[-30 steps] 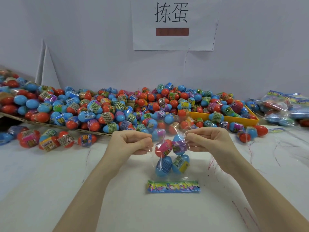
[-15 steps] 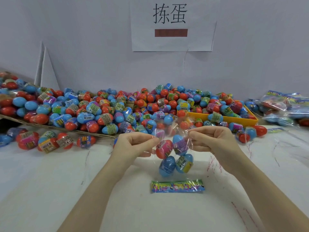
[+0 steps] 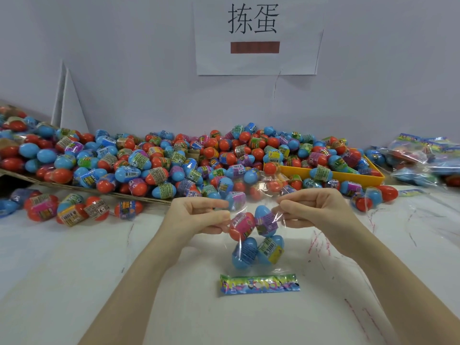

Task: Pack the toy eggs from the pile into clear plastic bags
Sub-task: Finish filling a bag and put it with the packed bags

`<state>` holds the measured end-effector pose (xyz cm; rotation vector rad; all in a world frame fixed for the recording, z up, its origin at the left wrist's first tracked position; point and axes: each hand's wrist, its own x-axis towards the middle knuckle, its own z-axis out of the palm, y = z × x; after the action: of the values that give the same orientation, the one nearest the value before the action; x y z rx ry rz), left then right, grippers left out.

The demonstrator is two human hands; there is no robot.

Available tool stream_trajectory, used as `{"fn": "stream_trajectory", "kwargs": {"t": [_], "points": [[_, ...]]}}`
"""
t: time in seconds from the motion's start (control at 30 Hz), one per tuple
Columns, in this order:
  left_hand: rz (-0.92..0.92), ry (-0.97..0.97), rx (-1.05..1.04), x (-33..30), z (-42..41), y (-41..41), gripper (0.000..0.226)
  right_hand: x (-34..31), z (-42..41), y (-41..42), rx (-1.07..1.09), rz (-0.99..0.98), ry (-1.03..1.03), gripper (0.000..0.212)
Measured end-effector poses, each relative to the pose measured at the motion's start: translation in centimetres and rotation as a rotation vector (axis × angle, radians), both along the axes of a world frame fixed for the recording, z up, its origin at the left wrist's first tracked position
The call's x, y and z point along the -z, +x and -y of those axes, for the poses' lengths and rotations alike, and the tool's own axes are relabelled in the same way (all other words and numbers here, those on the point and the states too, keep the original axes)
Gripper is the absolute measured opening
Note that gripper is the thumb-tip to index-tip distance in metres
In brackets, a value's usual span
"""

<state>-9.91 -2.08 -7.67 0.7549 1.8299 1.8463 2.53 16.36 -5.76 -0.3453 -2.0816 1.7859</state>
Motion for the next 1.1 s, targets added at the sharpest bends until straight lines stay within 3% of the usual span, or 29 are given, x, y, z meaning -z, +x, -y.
{"fn": "stream_trajectory", "kwargs": {"t": [0.23,0.37,0.63,0.77,0.9,1.1], "points": [[-0.027,-0.043,0.019,-0.34,0.14,0.02,0.024,-0.32,0.06,0.06,-0.037,0.032,0.000,0.020],[-0.038,-0.017,0.070,-0.57,0.29,0.20,0.005,-0.37,-0.06,0.07,-0.031,0.039,0.001,0.023],[-0.088,-0.013,0.062,-0.46,0.37,-0.04,0.016,-0.46,-0.27,0.23,-0.072,0.063,-0.012,0.021],[-0.083,-0.030,0.069,-0.68,0.46,0.04,0.007,-0.56,-0.37,0.24,-0.068,0.062,-0.011,0.021],[-0.109,-0.040,-0.003,-0.53,0.47,-0.16,0.030,-0.19,-0.31,0.08,-0.035,0.048,0.020,0.015],[-0.051,0.004,0.002,-0.31,0.63,-0.24,0.034,-0.02,-0.13,0.00,-0.035,0.031,0.008,0.019]]}}
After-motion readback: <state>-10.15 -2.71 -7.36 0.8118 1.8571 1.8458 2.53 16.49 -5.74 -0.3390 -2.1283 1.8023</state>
